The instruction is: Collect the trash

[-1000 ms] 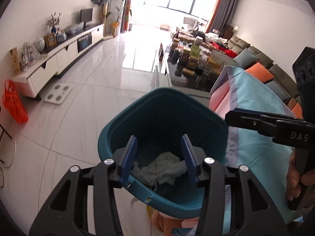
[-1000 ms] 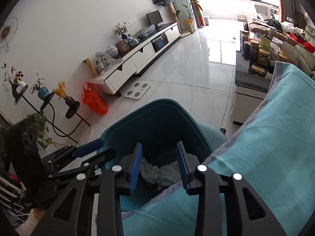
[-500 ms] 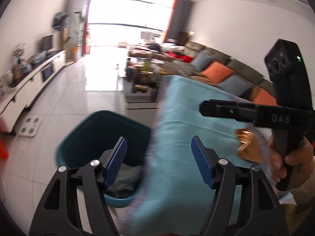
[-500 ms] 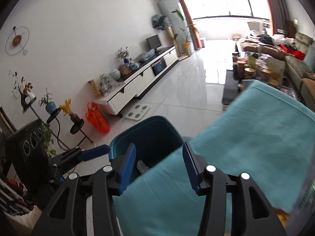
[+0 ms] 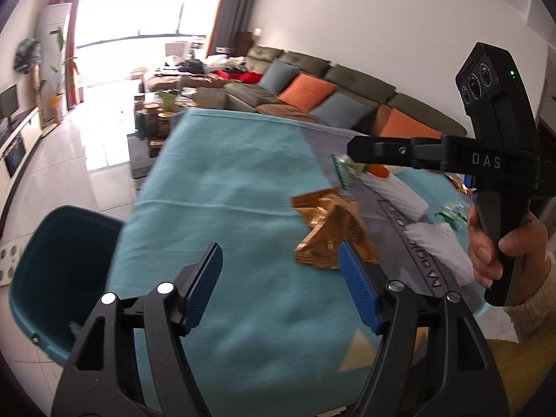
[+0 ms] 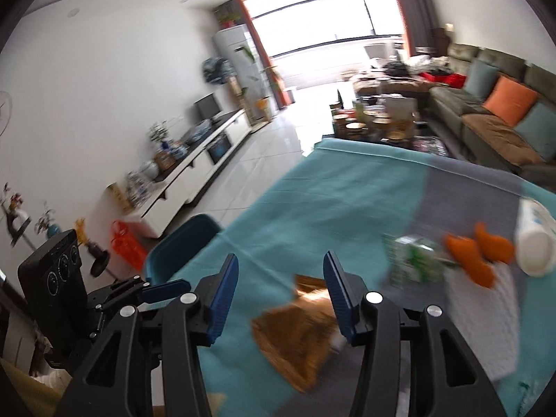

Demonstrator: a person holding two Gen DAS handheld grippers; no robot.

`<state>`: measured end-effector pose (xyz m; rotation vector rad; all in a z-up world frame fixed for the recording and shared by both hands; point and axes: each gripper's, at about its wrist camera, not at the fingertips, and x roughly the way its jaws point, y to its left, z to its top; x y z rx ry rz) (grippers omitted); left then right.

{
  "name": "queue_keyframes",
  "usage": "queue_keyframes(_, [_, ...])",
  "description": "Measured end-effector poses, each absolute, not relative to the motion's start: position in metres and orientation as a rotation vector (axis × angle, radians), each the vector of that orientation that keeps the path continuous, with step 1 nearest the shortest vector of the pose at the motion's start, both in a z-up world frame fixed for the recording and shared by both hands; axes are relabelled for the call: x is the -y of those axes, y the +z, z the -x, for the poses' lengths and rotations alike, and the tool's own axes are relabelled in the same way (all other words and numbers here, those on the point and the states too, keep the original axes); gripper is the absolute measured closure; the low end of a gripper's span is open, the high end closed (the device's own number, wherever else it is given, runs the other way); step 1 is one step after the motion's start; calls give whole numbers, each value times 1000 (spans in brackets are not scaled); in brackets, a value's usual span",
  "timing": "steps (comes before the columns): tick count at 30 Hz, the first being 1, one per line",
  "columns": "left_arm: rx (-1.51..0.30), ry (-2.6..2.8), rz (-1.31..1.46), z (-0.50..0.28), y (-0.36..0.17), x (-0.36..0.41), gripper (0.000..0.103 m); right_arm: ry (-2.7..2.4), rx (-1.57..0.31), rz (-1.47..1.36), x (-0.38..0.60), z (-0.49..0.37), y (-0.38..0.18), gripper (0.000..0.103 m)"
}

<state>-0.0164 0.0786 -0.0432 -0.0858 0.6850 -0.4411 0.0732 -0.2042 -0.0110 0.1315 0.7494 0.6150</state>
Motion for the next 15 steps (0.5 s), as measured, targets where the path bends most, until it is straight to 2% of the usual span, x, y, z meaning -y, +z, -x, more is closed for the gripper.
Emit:
queue_keyframes(8, [-749, -506, 62, -7, -58, -45, 34, 479, -760, -179, 262, -77, -20, 54])
queue_keyframes(15, [-788, -529, 41, -19, -61, -31, 35, 429, -756, -159, 275, -94, -23, 49])
